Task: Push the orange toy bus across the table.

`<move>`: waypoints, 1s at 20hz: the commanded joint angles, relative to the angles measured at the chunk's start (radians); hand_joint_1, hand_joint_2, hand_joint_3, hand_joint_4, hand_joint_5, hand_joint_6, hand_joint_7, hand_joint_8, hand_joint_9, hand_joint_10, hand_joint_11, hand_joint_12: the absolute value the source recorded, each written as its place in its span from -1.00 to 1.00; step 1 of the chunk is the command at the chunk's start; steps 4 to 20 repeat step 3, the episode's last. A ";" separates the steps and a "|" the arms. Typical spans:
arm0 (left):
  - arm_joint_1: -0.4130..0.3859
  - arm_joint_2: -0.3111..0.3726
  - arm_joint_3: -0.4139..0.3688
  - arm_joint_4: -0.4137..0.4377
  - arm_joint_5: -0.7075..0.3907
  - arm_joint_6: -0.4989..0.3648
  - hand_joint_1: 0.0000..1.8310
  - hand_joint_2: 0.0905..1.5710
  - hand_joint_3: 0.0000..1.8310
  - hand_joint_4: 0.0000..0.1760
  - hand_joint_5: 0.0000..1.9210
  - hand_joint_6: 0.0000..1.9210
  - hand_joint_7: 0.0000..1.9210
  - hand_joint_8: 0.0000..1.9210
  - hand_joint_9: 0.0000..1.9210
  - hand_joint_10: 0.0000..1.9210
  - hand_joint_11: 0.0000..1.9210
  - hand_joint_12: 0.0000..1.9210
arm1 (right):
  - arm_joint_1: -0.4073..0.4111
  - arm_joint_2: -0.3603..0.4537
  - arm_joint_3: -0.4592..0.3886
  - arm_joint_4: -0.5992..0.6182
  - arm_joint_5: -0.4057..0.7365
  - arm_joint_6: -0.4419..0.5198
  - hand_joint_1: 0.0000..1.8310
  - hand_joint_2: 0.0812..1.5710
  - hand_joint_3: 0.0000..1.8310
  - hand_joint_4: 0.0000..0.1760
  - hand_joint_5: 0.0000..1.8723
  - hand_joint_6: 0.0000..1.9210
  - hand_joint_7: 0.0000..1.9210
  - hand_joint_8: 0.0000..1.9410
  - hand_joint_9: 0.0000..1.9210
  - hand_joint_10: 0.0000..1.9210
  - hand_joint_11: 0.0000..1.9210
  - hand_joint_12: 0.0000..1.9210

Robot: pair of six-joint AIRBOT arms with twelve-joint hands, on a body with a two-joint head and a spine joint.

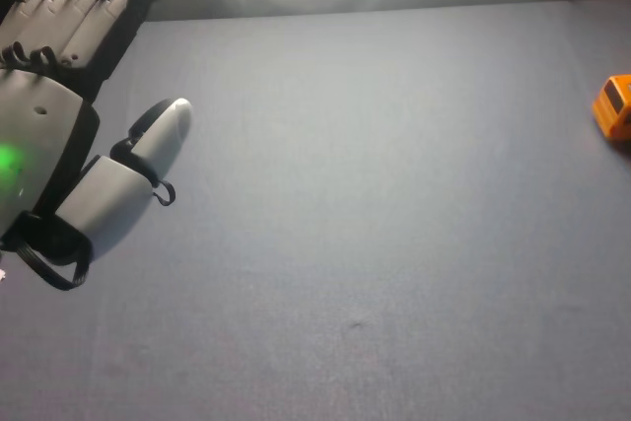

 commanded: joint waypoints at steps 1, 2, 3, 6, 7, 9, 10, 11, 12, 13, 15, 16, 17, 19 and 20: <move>-0.014 0.000 0.004 0.041 -0.119 -0.014 -0.76 0.94 -0.99 -1.00 -0.88 -0.99 -0.90 -1.00 -0.95 -0.99 -0.98 -0.99 | 0.024 0.006 -0.001 -0.004 0.122 -0.005 -0.12 0.91 -1.00 -1.00 -0.87 -1.00 -0.79 -1.00 -0.82 -1.00 -0.83 -1.00; -0.016 0.000 0.006 0.044 -0.120 -0.027 -0.88 0.97 -0.99 -1.00 -0.93 -0.99 -0.92 -0.99 -0.95 -1.00 -0.97 -0.99 | 0.036 0.006 -0.003 -0.021 0.122 -0.008 -0.15 0.91 -1.00 -0.93 -0.89 -1.00 -0.85 -1.00 -0.87 -1.00 -0.89 -1.00; -0.022 0.002 0.006 0.048 -0.120 -0.028 -0.98 0.95 -1.00 -1.00 -0.97 -1.00 -0.95 -1.00 -0.97 -1.00 -0.98 -1.00 | 0.046 0.007 -0.004 -0.037 0.122 -0.009 -0.15 0.88 -1.00 -0.86 -0.88 -0.99 -0.90 -1.00 -0.91 -1.00 -0.94 -1.00; -0.022 0.002 0.006 0.048 -0.120 -0.028 -0.98 0.95 -1.00 -1.00 -0.97 -1.00 -0.95 -1.00 -0.97 -1.00 -0.98 -1.00 | 0.046 0.007 -0.004 -0.037 0.122 -0.009 -0.15 0.88 -1.00 -0.86 -0.88 -0.99 -0.90 -1.00 -0.91 -1.00 -0.94 -1.00; -0.022 0.002 0.006 0.048 -0.120 -0.028 -0.98 0.95 -1.00 -1.00 -0.97 -1.00 -0.95 -1.00 -0.97 -1.00 -0.98 -1.00 | 0.046 0.007 -0.004 -0.037 0.122 -0.009 -0.15 0.88 -1.00 -0.86 -0.88 -0.99 -0.90 -1.00 -0.91 -1.00 -0.94 -1.00; -0.022 0.002 0.006 0.048 -0.120 -0.028 -0.98 0.95 -1.00 -1.00 -0.97 -1.00 -0.95 -1.00 -0.97 -1.00 -0.98 -1.00 | 0.046 0.007 -0.004 -0.037 0.122 -0.009 -0.15 0.88 -1.00 -0.86 -0.88 -0.99 -0.90 -1.00 -0.91 -1.00 -0.94 -1.00; -0.022 0.002 0.006 0.048 -0.120 -0.028 -0.98 0.95 -1.00 -1.00 -0.97 -1.00 -0.95 -1.00 -0.97 -1.00 -0.98 -1.00 | 0.046 0.007 -0.004 -0.037 0.122 -0.009 -0.15 0.88 -1.00 -0.86 -0.88 -0.99 -0.90 -1.00 -0.91 -1.00 -0.94 -1.00; -0.022 0.002 0.006 0.048 -0.120 -0.028 -0.98 0.95 -1.00 -1.00 -0.97 -1.00 -0.95 -1.00 -0.97 -1.00 -0.98 -1.00 | 0.046 0.007 -0.004 -0.037 0.122 -0.009 -0.15 0.88 -1.00 -0.86 -0.88 -0.99 -0.90 -1.00 -0.91 -1.00 -0.94 -1.00; -0.022 0.002 0.006 0.048 -0.120 -0.028 -0.98 0.95 -1.00 -1.00 -0.97 -1.00 -0.95 -1.00 -0.97 -1.00 -0.98 -1.00 | 0.046 0.007 -0.004 -0.037 0.122 -0.009 -0.15 0.88 -1.00 -0.86 -0.88 -0.99 -0.90 -1.00 -0.91 -1.00 -0.94 -1.00; -0.022 0.002 0.006 0.048 -0.120 -0.028 -0.98 0.95 -1.00 -1.00 -0.97 -1.00 -0.95 -1.00 -0.97 -1.00 -0.98 -1.00 | 0.046 0.007 -0.004 -0.037 0.122 -0.009 -0.15 0.88 -1.00 -0.86 -0.88 -0.99 -0.90 -1.00 -0.91 -1.00 -0.94 -1.00; -0.022 0.002 0.006 0.048 -0.120 -0.028 -0.98 0.95 -1.00 -1.00 -0.97 -1.00 -0.95 -1.00 -0.97 -1.00 -0.98 -1.00 | 0.046 0.007 -0.004 -0.037 0.122 -0.009 -0.15 0.88 -1.00 -0.86 -0.88 -0.99 -0.90 -1.00 -0.91 -1.00 -0.94 -1.00; -0.022 0.002 0.006 0.048 -0.120 -0.028 -0.98 0.95 -1.00 -1.00 -0.97 -1.00 -0.95 -1.00 -0.97 -1.00 -0.98 -1.00 | 0.046 0.007 -0.004 -0.037 0.122 -0.009 -0.15 0.88 -1.00 -0.86 -0.88 -0.99 -0.90 -1.00 -0.91 -1.00 -0.94 -1.00; -0.022 0.002 0.006 0.048 -0.120 -0.028 -0.98 0.95 -1.00 -1.00 -0.97 -1.00 -0.95 -1.00 -0.97 -1.00 -0.98 -1.00 | 0.046 0.007 -0.004 -0.037 0.122 -0.009 -0.15 0.88 -1.00 -0.86 -0.88 -0.99 -0.90 -1.00 -0.91 -1.00 -0.94 -1.00; -0.022 0.002 0.006 0.048 -0.120 -0.028 -0.98 0.95 -1.00 -1.00 -0.97 -1.00 -0.95 -1.00 -0.97 -1.00 -0.98 -1.00 | 0.046 0.007 -0.004 -0.037 0.122 -0.009 -0.15 0.88 -1.00 -0.86 -0.88 -0.99 -0.90 -1.00 -0.91 -1.00 -0.94 -1.00; -0.022 0.002 0.006 0.048 -0.120 -0.028 -0.98 0.95 -1.00 -1.00 -0.97 -1.00 -0.95 -1.00 -0.97 -1.00 -0.98 -1.00 | 0.046 0.007 -0.004 -0.037 0.122 -0.009 -0.15 0.88 -1.00 -0.86 -0.88 -0.99 -0.90 -1.00 -0.91 -1.00 -0.94 -1.00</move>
